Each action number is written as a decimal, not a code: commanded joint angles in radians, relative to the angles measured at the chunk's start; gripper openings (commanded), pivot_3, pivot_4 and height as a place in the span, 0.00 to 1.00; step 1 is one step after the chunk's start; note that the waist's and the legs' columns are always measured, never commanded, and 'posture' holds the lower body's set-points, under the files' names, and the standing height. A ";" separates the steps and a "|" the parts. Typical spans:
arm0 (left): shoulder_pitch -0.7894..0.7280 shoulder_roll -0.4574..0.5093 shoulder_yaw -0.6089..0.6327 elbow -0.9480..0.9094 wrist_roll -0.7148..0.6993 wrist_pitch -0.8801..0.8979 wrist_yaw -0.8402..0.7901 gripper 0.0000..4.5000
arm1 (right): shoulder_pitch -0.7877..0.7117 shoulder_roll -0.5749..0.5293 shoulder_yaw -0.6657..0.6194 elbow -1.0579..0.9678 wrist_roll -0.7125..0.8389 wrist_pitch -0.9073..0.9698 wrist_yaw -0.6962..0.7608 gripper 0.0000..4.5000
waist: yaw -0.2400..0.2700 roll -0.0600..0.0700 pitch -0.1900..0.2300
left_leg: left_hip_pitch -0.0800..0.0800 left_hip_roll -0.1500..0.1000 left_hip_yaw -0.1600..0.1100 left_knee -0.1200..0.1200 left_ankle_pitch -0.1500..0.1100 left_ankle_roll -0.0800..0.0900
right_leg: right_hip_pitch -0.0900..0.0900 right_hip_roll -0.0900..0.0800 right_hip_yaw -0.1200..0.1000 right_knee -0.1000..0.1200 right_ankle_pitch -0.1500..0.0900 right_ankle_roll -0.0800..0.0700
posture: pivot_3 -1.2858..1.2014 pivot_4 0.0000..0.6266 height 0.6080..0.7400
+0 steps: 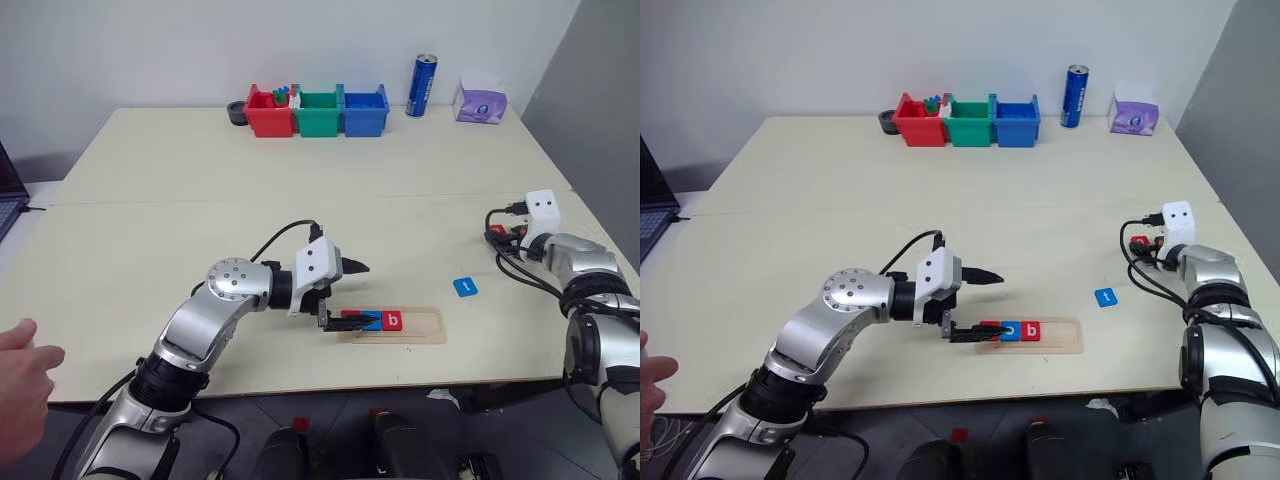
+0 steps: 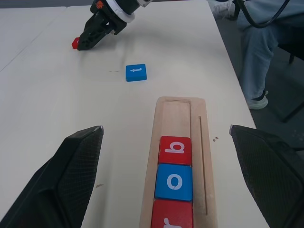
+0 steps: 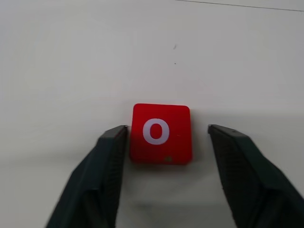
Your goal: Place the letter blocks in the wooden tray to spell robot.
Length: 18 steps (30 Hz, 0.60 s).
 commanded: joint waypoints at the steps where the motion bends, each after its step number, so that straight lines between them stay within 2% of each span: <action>1: -0.012 -0.004 0.030 0.001 -0.012 -0.018 0.003 1.00 | 0.028 0.004 -0.009 0.012 0.011 0.025 -0.023 0.34 | 0.000 0.000 0.000 | 0.000 0.000 0.000 0.000 0.000 0.000 | 0.000 0.000 0.000 0.000 0.000 0.000 | 0.52 0.24 1.00; 6: -0.010 -0.001 0.036 0.011 -0.010 -0.021 0.007 1.00 | 0.037 -0.008 -0.003 -0.021 0.015 0.014 -0.022 0.32 | 0.000 -0.001 0.000 | 0.000 0.000 0.000 0.000 0.000 0.000 | 0.000 0.000 0.000 0.000 0.000 0.000 | 0.52 0.24 1.00; 10: 0.003 0.007 0.052 0.009 -0.016 -0.019 0.011 1.00 | 0.096 -0.039 -0.018 -0.174 0.048 0.047 0.002 0.32 | 0.003 -0.001 0.000 | 0.000 0.000 -0.001 0.000 0.000 0.000 | 0.000 0.000 0.000 0.000 0.000 0.000 | 0.52 0.24 1.00; 12: 0.017 0.010 0.065 0.000 -0.025 -0.022 0.008 1.00 | 0.276 -0.055 -0.047 -0.532 0.103 0.204 0.032 0.32 | 0.018 0.000 -0.001 | -0.002 0.000 -0.002 -0.001 0.000 0.000 | 0.000 0.000 0.000 -0.001 0.000 0.000 | 0.52 0.24 1.00; 15: 0.036 0.005 0.084 -0.015 -0.051 -0.023 -0.004 1.00 | 0.631 -0.056 -0.145 -1.171 0.176 0.474 -0.007 0.32 | 0.051 0.004 -0.003 | -0.006 0.001 -0.007 -0.002 0.000 0.000 | -0.003 -0.001 -0.004 -0.001 -0.001 0.001 | 0.52 0.24 1.00; 18: 0.036 0.007 0.085 -0.016 -0.058 -0.026 -0.019 1.00 | 0.850 0.008 -0.233 -1.575 0.215 0.663 -0.088 0.32 | 0.057 0.006 -0.003 | -0.013 0.001 -0.009 -0.002 0.000 -0.001 | -0.008 -0.001 -0.006 -0.001 -0.003 0.001 | 0.52 0.24 1.00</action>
